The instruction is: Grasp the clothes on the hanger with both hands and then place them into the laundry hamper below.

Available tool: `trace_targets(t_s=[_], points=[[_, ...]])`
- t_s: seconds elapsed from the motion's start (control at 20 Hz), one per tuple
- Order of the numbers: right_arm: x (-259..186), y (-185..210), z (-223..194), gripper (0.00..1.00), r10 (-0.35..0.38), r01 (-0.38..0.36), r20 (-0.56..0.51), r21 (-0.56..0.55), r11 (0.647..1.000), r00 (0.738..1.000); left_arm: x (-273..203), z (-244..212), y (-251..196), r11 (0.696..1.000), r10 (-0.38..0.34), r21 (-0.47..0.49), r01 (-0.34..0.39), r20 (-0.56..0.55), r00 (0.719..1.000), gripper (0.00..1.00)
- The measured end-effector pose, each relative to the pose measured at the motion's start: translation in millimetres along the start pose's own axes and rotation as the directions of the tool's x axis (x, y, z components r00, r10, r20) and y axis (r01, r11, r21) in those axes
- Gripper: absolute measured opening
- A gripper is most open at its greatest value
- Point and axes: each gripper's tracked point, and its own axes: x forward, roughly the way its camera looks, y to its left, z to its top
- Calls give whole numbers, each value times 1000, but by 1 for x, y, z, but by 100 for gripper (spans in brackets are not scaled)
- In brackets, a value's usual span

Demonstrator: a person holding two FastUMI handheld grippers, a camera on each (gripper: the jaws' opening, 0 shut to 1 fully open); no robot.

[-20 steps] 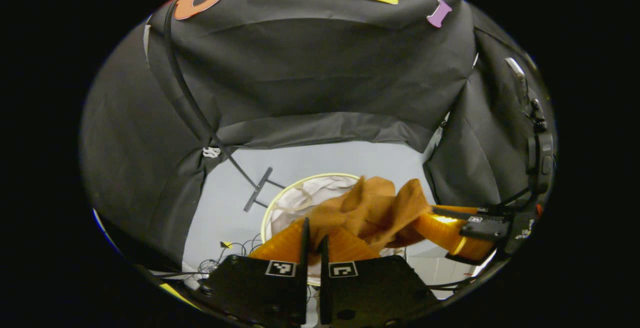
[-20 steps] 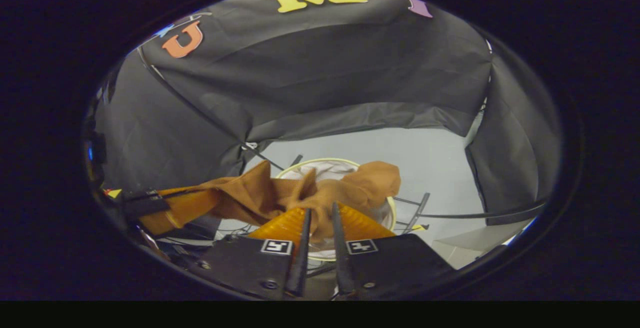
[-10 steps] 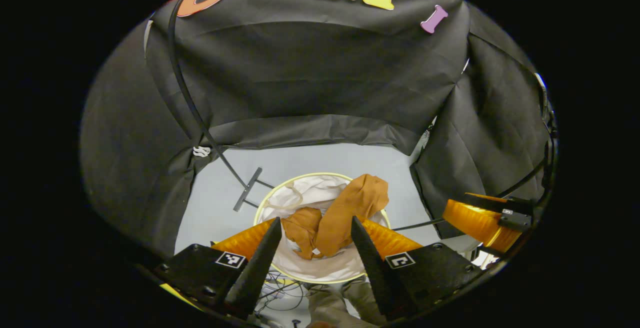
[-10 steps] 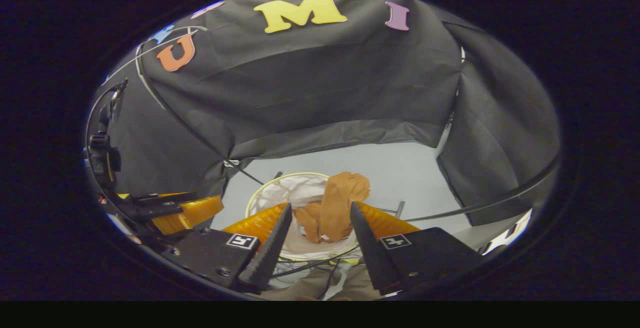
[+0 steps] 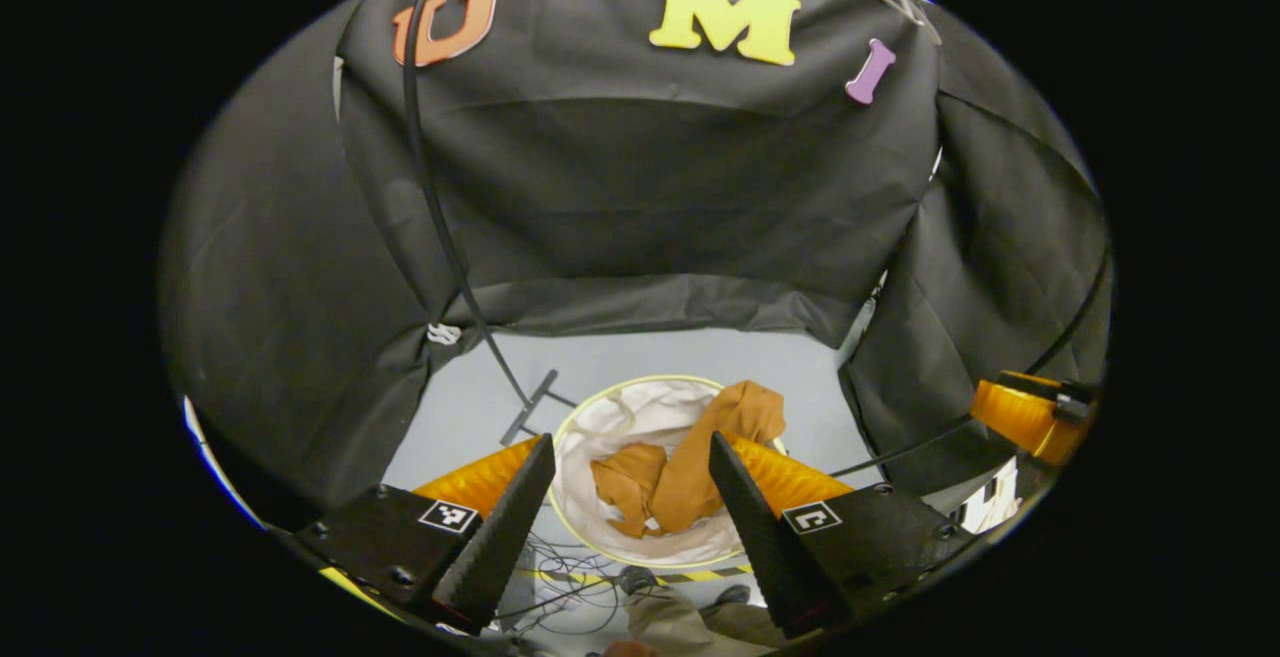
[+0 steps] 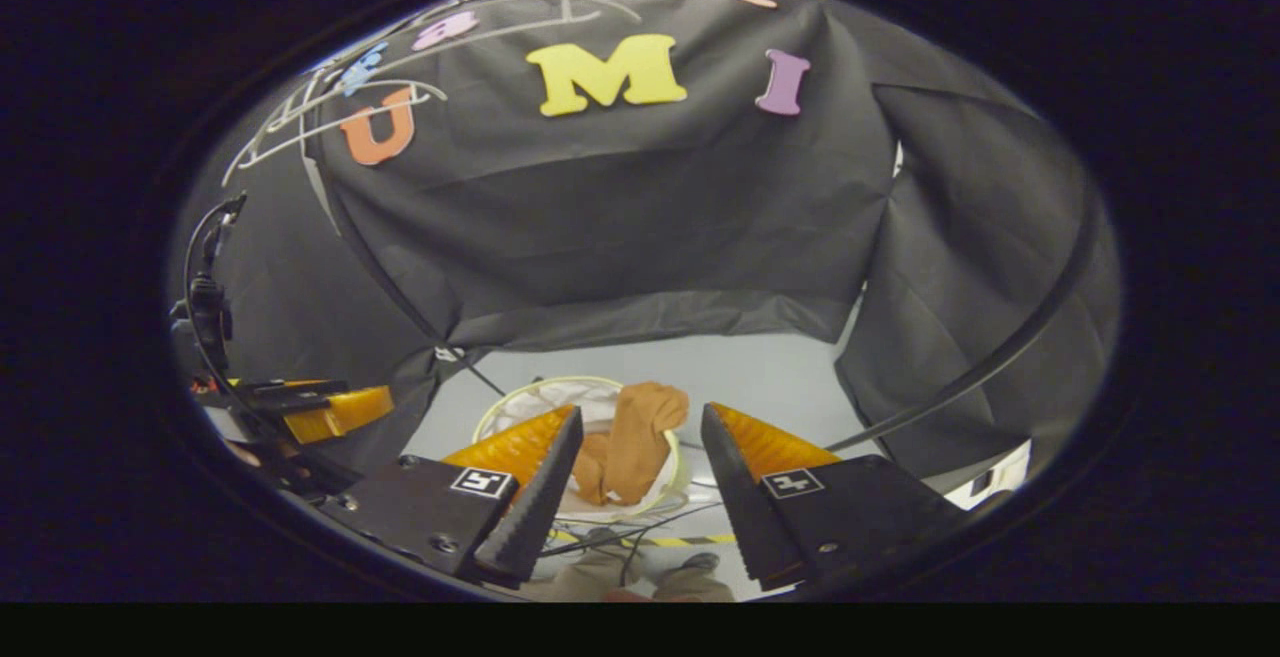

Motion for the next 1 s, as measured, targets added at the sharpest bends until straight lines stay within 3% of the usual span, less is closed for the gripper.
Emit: trace_targets(t_s=[0.15,0.2,0.3,0.35,0.4,0.45,0.5,0.6,0.75,0.85,1.0], points=[[-52,-10,32,77,34,-32,126,-19,999,991,-60,49,-9,998,57,9,-60,174,983,95],[-73,-14,46,80,45,-42,174,-21,999,984,-84,70,-20,998,58,1,-60,238,970,95],[-113,-17,70,74,80,-73,276,-35,997,958,-138,105,-40,998,53,-2,-57,382,923,95],[-144,-21,78,80,96,-84,332,-50,995,938,-167,121,-47,998,52,3,-60,451,891,95],[-173,-25,88,78,107,-89,382,-64,994,918,-192,133,-50,998,47,8,-60,513,857,100],[-195,-30,95,86,123,-100,429,-76,992,895,-209,135,-51,998,43,11,-60,565,824,87],[-216,-32,104,94,141,-113,471,-86,990,871,-229,134,-55,998,34,14,-54,612,790,87],[-253,-30,114,94,189,-145,536,-124,982,823,-250,131,-57,998,28,17,-54,673,739,87],[-300,-31,128,100,233,-152,617,-182,971,752,-268,137,-57,998,27,16,-54,713,700,92],[-327,-37,131,100,241,-148,650,-195,969,721,-281,142,-56,998,34,14,-66,740,672,97],[-365,-47,140,100,236,-119,713,-212,970,660,-315,150,-52,996,32,23,-81,792,609,100]])
